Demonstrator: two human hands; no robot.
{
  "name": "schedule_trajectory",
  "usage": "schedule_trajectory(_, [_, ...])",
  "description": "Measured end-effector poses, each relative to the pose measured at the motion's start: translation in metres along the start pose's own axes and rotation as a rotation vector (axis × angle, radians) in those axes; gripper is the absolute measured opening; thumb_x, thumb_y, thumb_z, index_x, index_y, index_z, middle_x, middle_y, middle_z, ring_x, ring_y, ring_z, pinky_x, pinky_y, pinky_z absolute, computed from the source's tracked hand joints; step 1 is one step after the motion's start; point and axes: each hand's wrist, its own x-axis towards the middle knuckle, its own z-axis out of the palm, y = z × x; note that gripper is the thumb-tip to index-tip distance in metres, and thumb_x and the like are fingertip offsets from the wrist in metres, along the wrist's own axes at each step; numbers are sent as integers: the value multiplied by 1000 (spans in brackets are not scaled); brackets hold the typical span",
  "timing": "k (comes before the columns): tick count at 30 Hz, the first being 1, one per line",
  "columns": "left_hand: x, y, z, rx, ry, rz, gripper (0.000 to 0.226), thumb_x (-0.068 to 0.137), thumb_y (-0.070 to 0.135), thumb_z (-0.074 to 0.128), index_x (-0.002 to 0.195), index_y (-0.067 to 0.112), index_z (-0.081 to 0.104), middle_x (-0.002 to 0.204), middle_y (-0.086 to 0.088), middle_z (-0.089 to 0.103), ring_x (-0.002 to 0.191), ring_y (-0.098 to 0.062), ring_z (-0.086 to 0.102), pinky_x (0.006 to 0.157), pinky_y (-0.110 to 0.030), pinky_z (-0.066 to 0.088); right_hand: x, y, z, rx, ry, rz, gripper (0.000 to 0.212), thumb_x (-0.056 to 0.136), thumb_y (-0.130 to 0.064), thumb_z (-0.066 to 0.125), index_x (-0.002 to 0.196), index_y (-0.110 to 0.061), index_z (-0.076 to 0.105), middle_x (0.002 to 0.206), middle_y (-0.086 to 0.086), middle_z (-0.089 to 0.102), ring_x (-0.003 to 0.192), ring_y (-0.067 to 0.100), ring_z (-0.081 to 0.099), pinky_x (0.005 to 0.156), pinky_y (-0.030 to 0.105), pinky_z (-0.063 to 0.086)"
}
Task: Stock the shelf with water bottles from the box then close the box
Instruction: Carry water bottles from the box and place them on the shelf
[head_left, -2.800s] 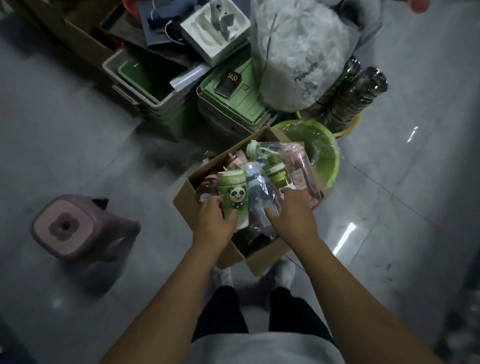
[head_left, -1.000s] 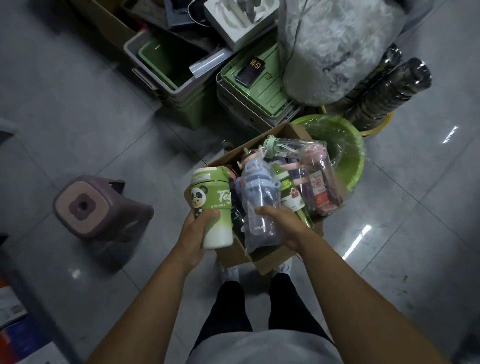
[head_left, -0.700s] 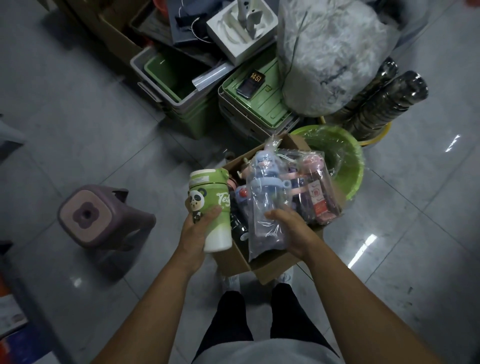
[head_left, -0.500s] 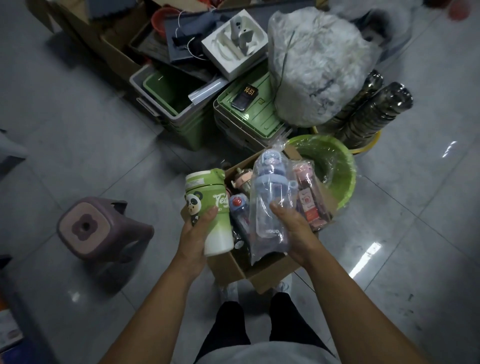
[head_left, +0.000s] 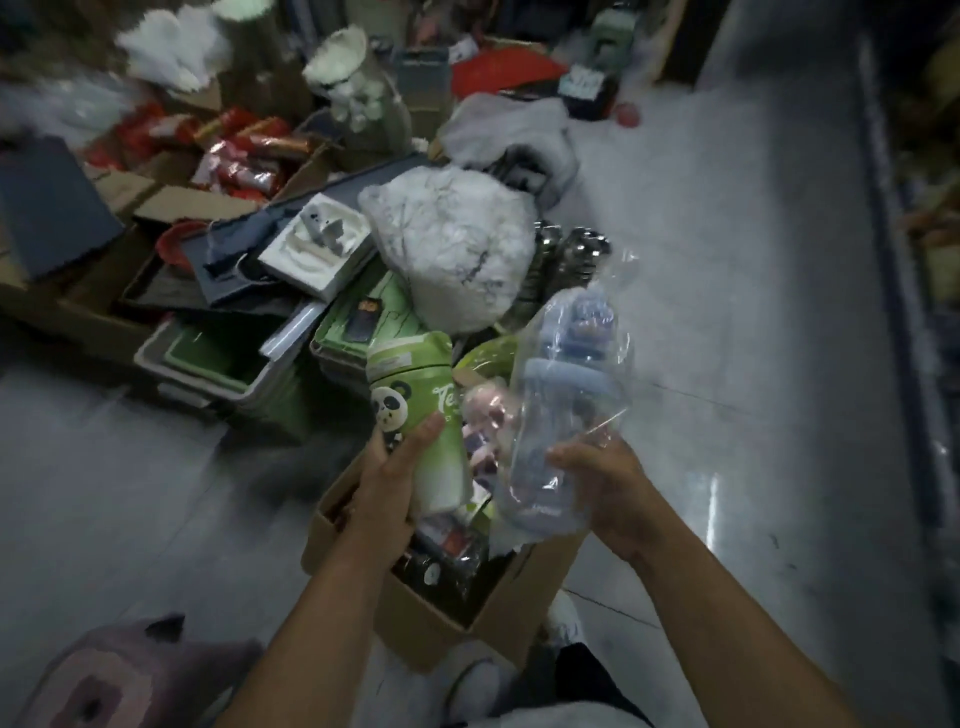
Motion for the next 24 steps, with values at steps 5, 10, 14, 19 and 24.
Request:
schedule_trajectory(5, [-3,9,61,158,-241,20,84,62,52,92,132,17,61,118,-19,72,93,-36,72,68,-45,59,-69,-12,-16,4,305,-395,68,63,-10,82,127,-19,59,103,10,70,95,30,70,80,46,59])
schedule_trajectory(10, [-47,-16,163,219,-484,31,72,65,53,86,125,18,64,108,-12,76,85,-31,75,60,-47,62,-152,-25,-59,130,704,-650,72,73,-32,90,136,-21,57,135,26,58,123,53,56,101,75,42])
schedule_trajectory(14, [-101,-46,249,292,-754,47,59,68,51,83,115,19,70,111,-20,74,103,-46,70,80,-67,57,-248,-32,-96,121,967,-733,77,64,-23,93,132,-10,60,116,15,70,105,36,70,86,53,60])
schedule_trajectory(19, [-209,-101,351,362,-1049,-31,62,68,52,84,116,17,69,106,-19,74,96,-47,72,74,-61,62,-391,-21,-142,84,1215,-847,68,67,-25,90,129,-14,63,117,12,71,105,32,69,81,52,61])
schedule_trajectory(24, [-346,-175,430,415,-1331,-63,43,79,42,77,114,19,69,103,-13,77,93,-38,74,73,-49,63,-549,9,-178,26,1486,-934,63,66,-33,86,123,-16,66,108,11,74,99,27,71,91,49,56])
